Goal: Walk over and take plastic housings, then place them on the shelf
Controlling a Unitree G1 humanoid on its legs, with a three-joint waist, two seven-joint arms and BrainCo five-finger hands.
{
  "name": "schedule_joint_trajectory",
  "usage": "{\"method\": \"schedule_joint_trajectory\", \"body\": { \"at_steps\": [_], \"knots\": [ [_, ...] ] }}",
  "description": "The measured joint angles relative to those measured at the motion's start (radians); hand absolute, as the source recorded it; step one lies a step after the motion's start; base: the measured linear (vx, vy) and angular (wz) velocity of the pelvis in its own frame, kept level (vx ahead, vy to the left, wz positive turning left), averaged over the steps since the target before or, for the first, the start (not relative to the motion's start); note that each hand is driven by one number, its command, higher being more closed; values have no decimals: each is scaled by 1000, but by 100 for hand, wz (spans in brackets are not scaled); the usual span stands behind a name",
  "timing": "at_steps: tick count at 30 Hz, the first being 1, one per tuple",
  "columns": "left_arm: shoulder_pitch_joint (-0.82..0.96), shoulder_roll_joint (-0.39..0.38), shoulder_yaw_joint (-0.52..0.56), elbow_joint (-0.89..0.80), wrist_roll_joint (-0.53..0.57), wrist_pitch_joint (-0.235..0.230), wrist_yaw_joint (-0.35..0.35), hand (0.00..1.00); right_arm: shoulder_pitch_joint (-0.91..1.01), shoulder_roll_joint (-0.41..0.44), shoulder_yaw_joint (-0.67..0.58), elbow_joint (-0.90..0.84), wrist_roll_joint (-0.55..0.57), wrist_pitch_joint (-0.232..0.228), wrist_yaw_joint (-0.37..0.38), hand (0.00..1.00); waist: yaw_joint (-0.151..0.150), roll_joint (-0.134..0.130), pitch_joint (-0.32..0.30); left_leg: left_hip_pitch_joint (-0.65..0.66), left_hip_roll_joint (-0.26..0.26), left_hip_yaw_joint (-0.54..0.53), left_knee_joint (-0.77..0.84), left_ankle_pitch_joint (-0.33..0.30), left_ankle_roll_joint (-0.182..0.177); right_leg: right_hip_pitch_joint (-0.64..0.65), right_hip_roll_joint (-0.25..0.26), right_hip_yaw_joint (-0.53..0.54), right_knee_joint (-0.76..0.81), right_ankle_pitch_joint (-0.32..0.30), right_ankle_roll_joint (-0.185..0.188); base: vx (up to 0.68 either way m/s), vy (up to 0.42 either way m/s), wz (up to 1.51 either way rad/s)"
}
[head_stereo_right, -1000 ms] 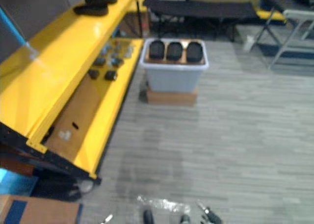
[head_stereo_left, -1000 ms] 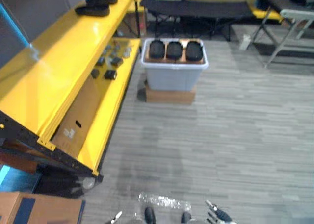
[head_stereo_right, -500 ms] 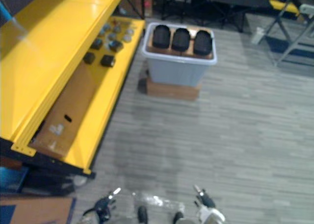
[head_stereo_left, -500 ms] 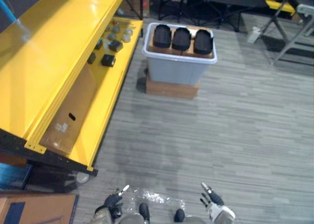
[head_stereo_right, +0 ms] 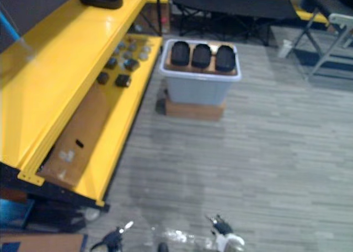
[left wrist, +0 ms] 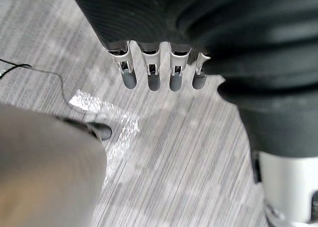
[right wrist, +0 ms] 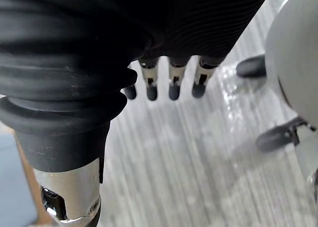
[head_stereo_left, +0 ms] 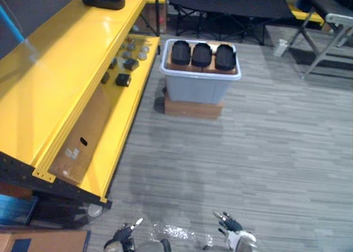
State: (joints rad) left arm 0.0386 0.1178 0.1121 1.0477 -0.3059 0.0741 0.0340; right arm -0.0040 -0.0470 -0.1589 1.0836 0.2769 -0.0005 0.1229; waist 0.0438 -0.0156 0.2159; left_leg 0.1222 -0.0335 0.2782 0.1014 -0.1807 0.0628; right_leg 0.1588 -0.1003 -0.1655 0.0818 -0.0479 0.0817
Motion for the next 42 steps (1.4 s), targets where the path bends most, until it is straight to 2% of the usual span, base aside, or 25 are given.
{"method": "schedule_joint_trajectory", "body": {
  "at_steps": [2,5,6,7,11,15,17,18,19,20,22,24,25,27,28,29,31,32,33,34,36,37,39,40,42],
  "knots": [
    [-3,8,3,3,14,-3,-14,0,7,-5,-14,1,-1,1,-14,0,-3,-6,5,-22,22,-3,50,-35,7,-32,9,0,65,-20,25,-91,-36,-6],
    [-14,24,1,5,47,-13,-21,0,45,1,-61,1,-17,18,-14,0,-7,-25,17,-20,69,-14,91,-62,4,-85,31,0,186,-41,19,-151,-17,-4],
    [-13,26,-1,8,46,-15,-20,0,54,2,-89,5,-17,30,-11,0,-9,-32,19,-25,88,-17,115,-86,6,-100,40,-3,174,-66,4,-214,3,-8],
    [-14,31,-1,9,46,-17,-20,0,58,5,-100,5,-17,32,-9,0,-8,-41,20,-28,99,-17,127,-99,1,-116,40,-4,168,-72,13,-187,-16,-3],
    [-38,20,-2,10,45,-48,-20,0,104,5,-164,-2,-30,63,13,0,-7,-46,17,-54,199,-24,220,-155,-43,-228,51,-54,100,-40,13,-23,-58,1],
    [-65,-18,-14,-33,34,-48,-9,0,200,25,-196,-13,-67,92,35,0,-9,-51,13,-51,214,-70,297,-220,-103,-234,51,-45,73,7,-3,214,-180,29],
    [-54,-42,-5,-53,34,-34,3,0,217,27,-204,-12,-99,108,42,0,-13,-38,6,-52,212,-77,335,-251,-130,-228,56,-36,90,34,-17,339,-279,19],
    [-45,-59,17,-51,34,-12,13,0,213,1,-201,-12,-115,111,49,0,-20,-3,-4,-69,240,-81,404,-253,-143,-225,72,-60,114,57,-36,319,-243,19],
    [-38,-71,34,-52,34,-4,15,0,213,-12,-195,-12,-128,108,46,0,-22,16,-17,-100,256,-85,462,-241,-162,-225,79,-65,119,51,-46,332,-246,21],
    [-31,-88,74,-48,33,2,21,0,200,-39,-160,-13,-139,103,29,0,-18,38,-32,-171,269,-110,590,-188,-187,-203,79,-69,99,45,-57,255,-242,10],
    [-13,-91,114,-38,33,10,23,0,159,-62,-109,-12,-154,84,14,0,-6,36,-29,-194,240,-124,604,-196,-185,-131,48,-65,44,45,-57,202,-185,-2],
    [30,-93,155,-64,-4,20,23,0,59,-94,-71,-35,-147,38,7,0,33,38,-32,-243,164,-132,428,-182,-178,-81,-9,-42,-10,31,-61,-55,-53,-19],
    [38,-89,162,-75,-3,21,22,0,28,-100,-69,-48,-140,31,7,0,42,38,-32,-267,149,-134,371,-161,-169,-84,-22,-35,-18,19,-52,-325,10,-23],
    [106,-83,195,-72,15,40,12,0,-53,-120,-22,-102,-133,-13,-5,0,74,55,-29,-322,123,-144,197,7,-152,-78,-46,-23,-17,-12,-10,-203,76,-21],
    [134,-83,198,-61,34,41,6,0,-56,-126,-4,-118,-131,-22,-12,0,86,56,-30,-310,122,-141,186,46,-154,-65,-49,-21,-14,-24,0,122,129,-11],
    [178,-82,200,-36,61,45,-8,0,-64,-116,20,-143,-119,-27,-20,0,97,45,-34,-290,118,-127,188,90,-149,-43,-55,-23,-4,-50,11,354,153,8],
    [208,-59,203,-12,92,47,-23,0,-68,-95,37,-148,-86,-25,-26,0,120,2,-28,-290,92,-129,235,43,-125,-36,-83,-22,35,-93,6,406,139,20],
    [209,-50,204,-2,130,45,-40,0,-72,-82,37,-145,-60,-19,-30,0,133,-34,-32,-304,81,-128,272,15,-114,-52,-99,-21,83,-111,26,321,78,7],
    [209,-48,203,-2,144,41,-50,0,-76,-76,37,-140,-50,-16,-31,0,136,-49,-32,-306,80,-125,292,-5,-107,-59,-105,-17,107,-121,30,416,74,-8],
    [208,-38,212,-2,179,27,-64,0,-82,-68,36,-111,-33,-8,-34,0,135,-67,-31,-291,85,-118,318,-41,-102,-77,-113,-17,180,-134,45,409,52,-31],
    [186,-24,193,-4,200,-1,-61,0,-74,-69,34,-56,-35,17,-32,0,125,-63,-26,-227,103,-100,311,-76,-81,-126,-129,-33,350,-151,50,336,38,-28],
    [144,22,163,-10,183,-28,-50,0,-44,-66,35,-7,-45,46,-13,0,103,-56,-25,-169,121,-103,275,-82,-82,-143,-119,-71,347,-193,32,133,3,-4],
    [43,48,110,-29,112,-79,-43,0,-12,-66,34,40,-78,63,-6,0,84,-35,-18,-134,158,-105,239,-79,-88,-219,-68,-87,262,-200,27,-58,-34,2],
    [13,46,90,-36,101,-97,-40,0,-5,-66,32,48,-88,71,-3,0,77,-26,-13,-127,167,-106,227,-76,-92,-250,-56,-86,229,-188,29,-232,-26,-3],
    [-101,35,18,-56,22,-147,-27,0,19,-47,-53,32,-105,93,11,0,43,-23,-10,-102,187,-96,196,-83,-112,-349,-53,-86,98,-53,25,-205,-32,-11]
  ]
}}
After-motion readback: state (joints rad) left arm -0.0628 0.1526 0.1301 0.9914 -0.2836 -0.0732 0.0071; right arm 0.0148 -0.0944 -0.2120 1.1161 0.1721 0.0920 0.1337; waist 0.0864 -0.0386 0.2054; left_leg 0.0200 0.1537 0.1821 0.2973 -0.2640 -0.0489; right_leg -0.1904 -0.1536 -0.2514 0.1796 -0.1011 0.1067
